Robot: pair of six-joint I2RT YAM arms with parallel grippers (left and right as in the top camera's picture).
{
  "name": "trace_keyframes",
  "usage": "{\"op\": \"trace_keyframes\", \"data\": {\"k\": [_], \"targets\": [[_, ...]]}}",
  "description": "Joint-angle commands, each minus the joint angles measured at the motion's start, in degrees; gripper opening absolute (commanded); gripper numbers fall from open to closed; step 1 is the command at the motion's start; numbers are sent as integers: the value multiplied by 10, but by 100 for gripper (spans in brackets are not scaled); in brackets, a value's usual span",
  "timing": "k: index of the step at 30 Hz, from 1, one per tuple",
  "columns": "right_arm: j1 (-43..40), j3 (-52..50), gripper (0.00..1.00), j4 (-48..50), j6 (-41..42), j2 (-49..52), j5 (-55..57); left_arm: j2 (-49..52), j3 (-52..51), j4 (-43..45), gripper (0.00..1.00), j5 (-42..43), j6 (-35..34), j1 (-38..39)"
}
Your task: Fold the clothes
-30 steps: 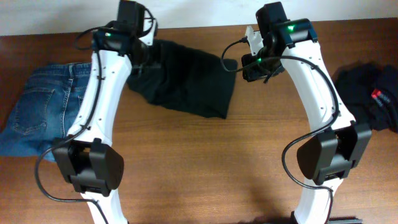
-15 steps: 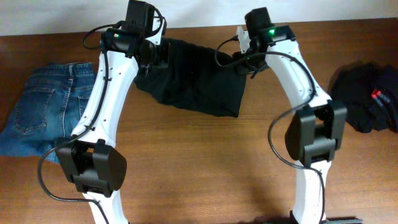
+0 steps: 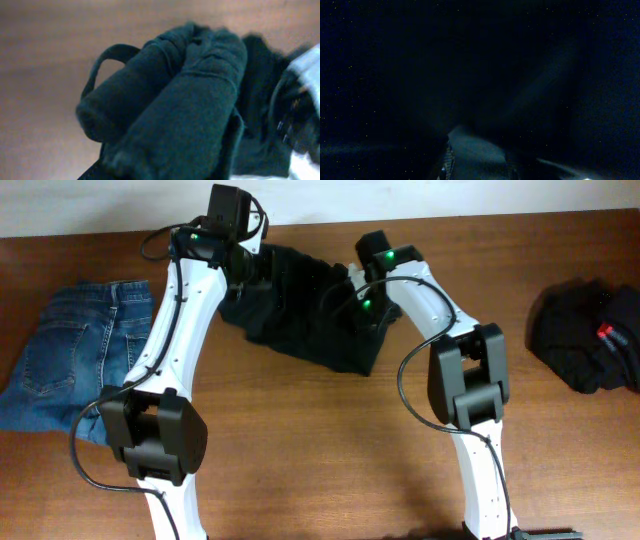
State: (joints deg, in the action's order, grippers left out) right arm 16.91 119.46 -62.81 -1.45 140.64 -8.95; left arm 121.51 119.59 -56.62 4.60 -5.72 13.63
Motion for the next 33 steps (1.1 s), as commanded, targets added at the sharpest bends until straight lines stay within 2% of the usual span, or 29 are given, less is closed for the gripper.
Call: {"op": "trace_keyframes", "data": {"k": [1,5,12,15,22,27,33], "targets": [[54,-12,41,-11,0,29,-35,0,15,39,9,13,-22,-3],[75,-12,41,-16,1,29,-21,0,15,57,10,16,-27,-4],[63,-12,41,-31,0,28,-13,0,15,53,11,15,-26,-4],[55,-12,41,-41,0,24,-9,0,15,54,18,15,-25,-3],[41,15,42,-52,-2,-34,-10,0,15,54,18,15,-1,-3],[33,32,42,-69,-1,-84,-10,0,15,58,18,16,37,4],[10,33,43,-74,39,-160,-9,0,15,62,18,15,94,44]]}}
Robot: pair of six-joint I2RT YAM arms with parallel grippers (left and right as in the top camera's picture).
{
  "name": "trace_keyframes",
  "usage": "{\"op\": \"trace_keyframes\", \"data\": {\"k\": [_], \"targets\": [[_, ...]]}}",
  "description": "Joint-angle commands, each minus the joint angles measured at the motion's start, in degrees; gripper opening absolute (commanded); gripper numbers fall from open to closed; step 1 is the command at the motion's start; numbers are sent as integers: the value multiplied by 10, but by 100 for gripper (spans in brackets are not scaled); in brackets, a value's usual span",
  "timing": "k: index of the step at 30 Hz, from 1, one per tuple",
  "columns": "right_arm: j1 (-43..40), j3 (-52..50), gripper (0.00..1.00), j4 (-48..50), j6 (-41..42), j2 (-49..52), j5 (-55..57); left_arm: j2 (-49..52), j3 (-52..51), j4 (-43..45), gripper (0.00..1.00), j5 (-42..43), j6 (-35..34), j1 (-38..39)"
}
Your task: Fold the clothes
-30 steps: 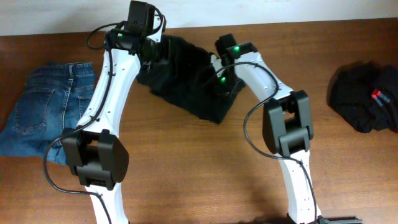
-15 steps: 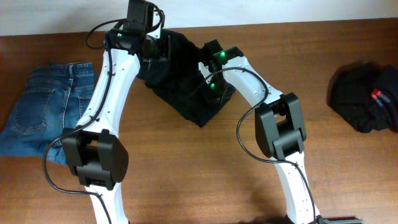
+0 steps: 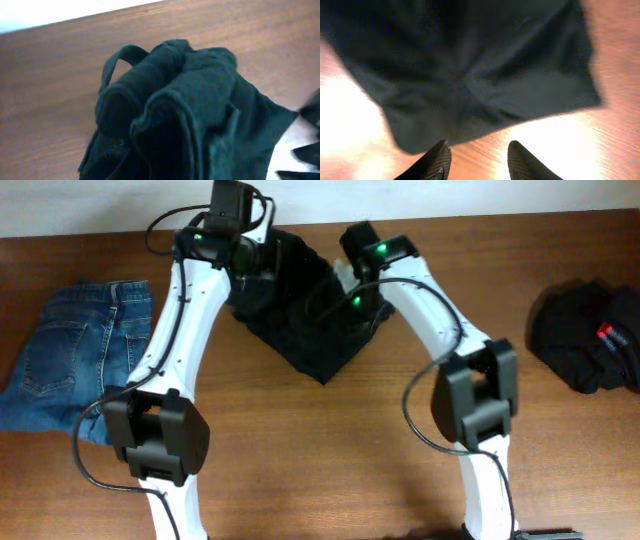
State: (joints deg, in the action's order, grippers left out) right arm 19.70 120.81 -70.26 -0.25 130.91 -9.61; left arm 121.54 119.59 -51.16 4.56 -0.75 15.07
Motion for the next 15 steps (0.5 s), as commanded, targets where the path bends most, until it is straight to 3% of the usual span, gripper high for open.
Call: {"op": "trace_keyframes", "data": {"k": [1,15], "targets": [[-24,19,43,1,34,-71,-3,1,15,9,18,16,48,35],[-210,20,46,-24,68,-182,-3,53,15,6,17,14,94,124]]}}
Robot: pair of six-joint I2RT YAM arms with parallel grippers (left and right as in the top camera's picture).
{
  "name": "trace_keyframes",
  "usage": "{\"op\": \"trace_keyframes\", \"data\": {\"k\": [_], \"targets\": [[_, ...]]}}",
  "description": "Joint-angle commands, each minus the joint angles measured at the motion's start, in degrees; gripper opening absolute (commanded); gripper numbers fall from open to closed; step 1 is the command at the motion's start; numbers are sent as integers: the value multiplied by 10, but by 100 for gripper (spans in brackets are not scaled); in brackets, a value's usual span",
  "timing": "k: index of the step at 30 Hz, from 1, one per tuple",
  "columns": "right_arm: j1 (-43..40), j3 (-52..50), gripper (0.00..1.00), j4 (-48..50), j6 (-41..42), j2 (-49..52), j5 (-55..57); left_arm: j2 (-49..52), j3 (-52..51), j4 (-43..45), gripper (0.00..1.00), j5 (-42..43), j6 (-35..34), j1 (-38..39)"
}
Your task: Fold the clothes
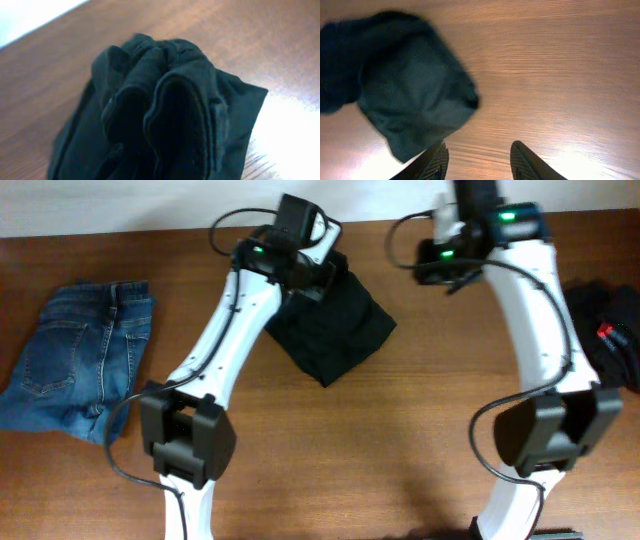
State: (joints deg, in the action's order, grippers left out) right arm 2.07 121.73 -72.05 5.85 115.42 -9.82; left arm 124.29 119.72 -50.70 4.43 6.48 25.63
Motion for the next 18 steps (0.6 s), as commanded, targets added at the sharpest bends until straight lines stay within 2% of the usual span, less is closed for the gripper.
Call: {"op": "trace_keyframes", "data": {"k": [1,4,10,13,15,17,18], "targets": [[-48,11,46,-12,7,-28,-2,32,14,1,18,14,25,23],[-79,11,46,-28,6,-28,-16,49,14,1,33,1,29,40],[-100,11,46,-36,0,-28,-16,72,13,-31,35,0,29,79],[-100,11,46,-36,0,-26,-16,72,14,-70,46,0,29,100],[-100,11,46,-36,0,-26,-16,72,14,-96,48,0,29,113],[-100,11,46,-36,0,-25,-16,72,14,-115,47,-10,29,121],[-100,11,46,-36,0,-25,-16,70,16,-121,40,-27,28,122]]}}
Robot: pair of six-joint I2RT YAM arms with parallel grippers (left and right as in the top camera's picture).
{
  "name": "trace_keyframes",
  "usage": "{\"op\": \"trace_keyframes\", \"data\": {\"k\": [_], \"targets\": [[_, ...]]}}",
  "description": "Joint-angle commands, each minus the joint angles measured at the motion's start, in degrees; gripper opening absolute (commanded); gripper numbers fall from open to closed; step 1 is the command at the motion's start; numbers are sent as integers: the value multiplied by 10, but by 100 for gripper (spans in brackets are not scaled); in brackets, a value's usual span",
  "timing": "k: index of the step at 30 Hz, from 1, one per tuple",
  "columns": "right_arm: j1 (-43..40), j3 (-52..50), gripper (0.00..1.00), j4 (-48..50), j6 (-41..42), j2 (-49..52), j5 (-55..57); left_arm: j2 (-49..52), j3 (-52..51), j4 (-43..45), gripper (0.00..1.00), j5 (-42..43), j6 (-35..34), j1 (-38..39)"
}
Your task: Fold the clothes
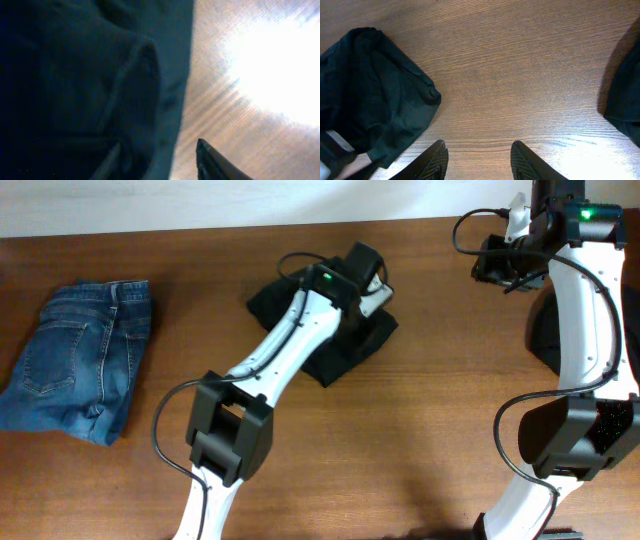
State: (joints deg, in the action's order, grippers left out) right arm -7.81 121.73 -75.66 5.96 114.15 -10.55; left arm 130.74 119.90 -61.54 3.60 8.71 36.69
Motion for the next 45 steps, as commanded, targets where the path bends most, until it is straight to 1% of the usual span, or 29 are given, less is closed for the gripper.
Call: {"op": "trace_keyframes", "data": {"k": [1,5,10,11,12,13,14,15,16,17,22,23,25,28,33,35,36,38,41,42,45], "targets": [[-1,11,46,0,-4,-12,-8,3,18,-17,36,-37,6,11],[-1,11,46,0,-16,-12,-2,-21,58,-31,36,-140,-5,2],[-1,11,47,-1,-16,-12,-2,-61,129,-32,39,-193,-4,-30],[-1,11,47,-2,-16,-12,-2,-66,143,-31,43,-195,-4,-41],[-1,11,47,-3,-16,-12,-2,-69,155,-27,50,-195,-5,-54],[-1,11,47,-3,-16,-12,-2,-71,164,-22,52,-195,-5,-67],[-1,11,47,-5,-16,-12,-2,-71,170,-16,53,-194,-5,-82],[-1,11,47,-6,-16,-12,-2,-71,171,-7,54,-189,-6,-97],[-1,11,47,-7,-16,-12,-3,-69,170,1,60,-169,-16,-117],[-1,11,47,-7,-16,-12,-3,-67,169,4,61,-151,-15,-127],[-1,11,47,-9,-16,-7,-5,-35,169,2,62,6,-15,-185],[-1,11,48,-10,-16,-5,-7,-29,169,2,62,19,-15,-189],[0,9,47,-11,-16,0,-11,-14,169,14,66,22,-5,-191],[1,8,48,-11,-16,6,-14,10,169,35,66,23,22,-189],[3,3,47,-9,-16,7,-15,56,169,24,65,36,21,-167],[3,3,47,-9,-16,7,-15,80,169,0,64,46,21,-152],[3,3,47,-9,-16,7,-15,93,169,-19,59,53,21,-143],[3,3,47,-9,-16,7,-15,121,169,-67,53,71,21,-125],[3,3,47,-9,-16,7,-15,165,164,-120,50,66,21,-99],[3,3,47,-9,-16,7,-15,180,162,-130,48,59,21,-91],[3,3,48,-9,-16,7,-15,217,162,-147,47,25,21,-74]]}}
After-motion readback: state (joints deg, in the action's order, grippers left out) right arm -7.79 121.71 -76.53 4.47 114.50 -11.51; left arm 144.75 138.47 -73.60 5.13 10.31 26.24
